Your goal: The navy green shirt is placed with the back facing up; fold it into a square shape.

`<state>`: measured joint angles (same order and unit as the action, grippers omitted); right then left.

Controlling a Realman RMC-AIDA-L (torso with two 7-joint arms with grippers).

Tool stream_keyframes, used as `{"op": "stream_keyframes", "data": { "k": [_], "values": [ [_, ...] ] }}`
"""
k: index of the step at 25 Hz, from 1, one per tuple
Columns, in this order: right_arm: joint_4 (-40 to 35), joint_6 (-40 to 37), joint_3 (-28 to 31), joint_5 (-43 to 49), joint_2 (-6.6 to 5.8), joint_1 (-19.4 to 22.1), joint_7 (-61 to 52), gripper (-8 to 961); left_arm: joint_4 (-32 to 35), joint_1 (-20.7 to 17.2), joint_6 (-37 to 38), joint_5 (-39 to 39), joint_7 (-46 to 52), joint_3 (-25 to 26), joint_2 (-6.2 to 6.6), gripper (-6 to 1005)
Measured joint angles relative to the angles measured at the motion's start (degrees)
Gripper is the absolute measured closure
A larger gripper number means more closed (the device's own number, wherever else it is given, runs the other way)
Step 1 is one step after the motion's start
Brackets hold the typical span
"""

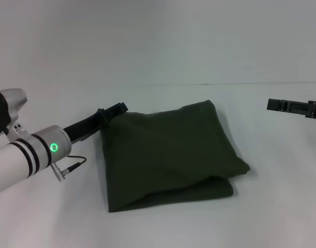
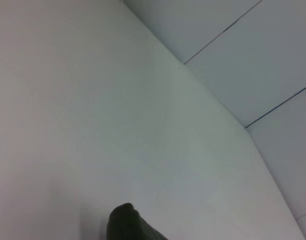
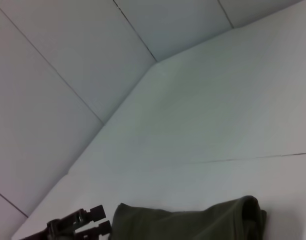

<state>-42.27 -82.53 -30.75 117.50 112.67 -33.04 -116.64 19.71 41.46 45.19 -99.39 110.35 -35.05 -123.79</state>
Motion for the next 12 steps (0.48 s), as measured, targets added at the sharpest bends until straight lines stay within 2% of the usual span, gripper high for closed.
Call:
{"op": "stream_keyframes", "data": {
  "k": [12],
  "values": [
    [0.0, 1.71, -1.86, 0.0, -0.03, 0.33, 0.18, 57, 2.46, -1.48, -0.54, 0.69, 0.41, 0.3, -0.05, 91]
  ]
}}
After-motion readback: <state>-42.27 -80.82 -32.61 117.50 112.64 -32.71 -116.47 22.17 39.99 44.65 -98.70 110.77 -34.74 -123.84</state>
